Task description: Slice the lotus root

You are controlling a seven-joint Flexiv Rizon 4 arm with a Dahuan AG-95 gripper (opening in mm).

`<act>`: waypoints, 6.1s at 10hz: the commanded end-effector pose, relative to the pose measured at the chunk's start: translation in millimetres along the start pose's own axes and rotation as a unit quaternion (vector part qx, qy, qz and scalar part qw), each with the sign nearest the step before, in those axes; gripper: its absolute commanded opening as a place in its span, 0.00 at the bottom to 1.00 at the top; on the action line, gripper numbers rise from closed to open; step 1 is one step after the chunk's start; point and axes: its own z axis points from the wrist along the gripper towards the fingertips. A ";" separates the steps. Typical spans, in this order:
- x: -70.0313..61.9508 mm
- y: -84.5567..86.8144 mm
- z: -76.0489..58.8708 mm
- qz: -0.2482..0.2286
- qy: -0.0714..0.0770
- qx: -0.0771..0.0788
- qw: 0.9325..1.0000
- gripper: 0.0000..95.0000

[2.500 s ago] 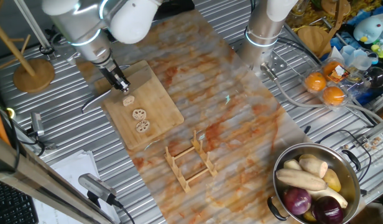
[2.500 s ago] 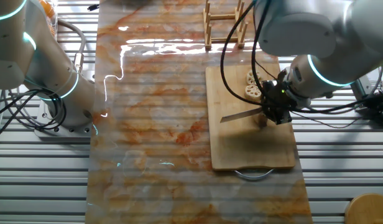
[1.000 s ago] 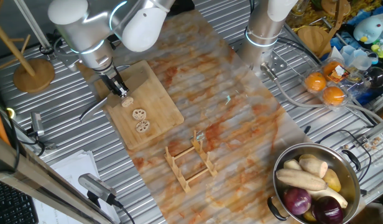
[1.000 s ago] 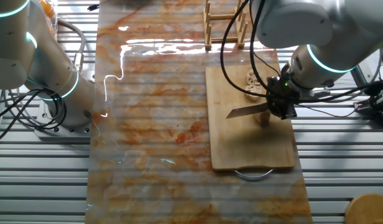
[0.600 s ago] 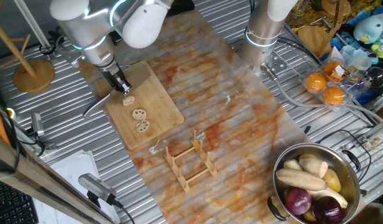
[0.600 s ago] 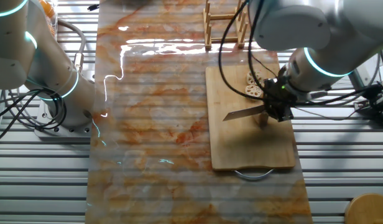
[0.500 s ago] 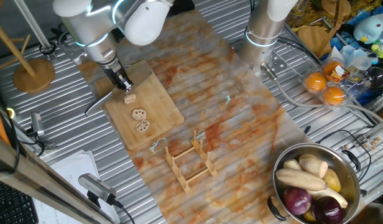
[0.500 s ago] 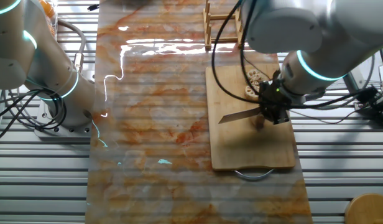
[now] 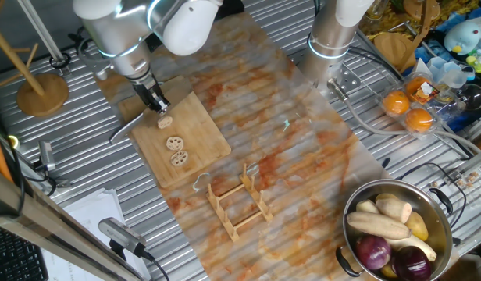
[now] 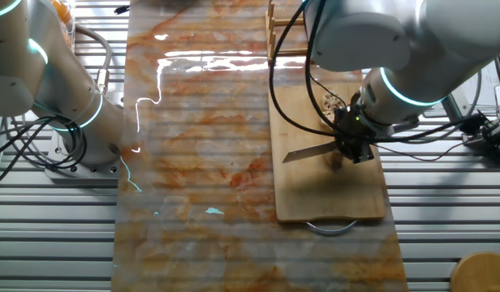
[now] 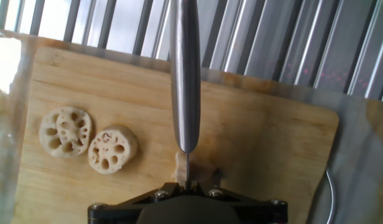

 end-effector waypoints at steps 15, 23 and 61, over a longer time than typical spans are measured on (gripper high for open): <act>1.5 -1.2 89.5 0.005 -0.029 0.020 0.999 0.00; -19.7 2.2 67.2 0.005 -0.028 0.010 1.000 0.00; -17.6 15.1 38.0 -0.018 -0.017 0.008 1.000 0.00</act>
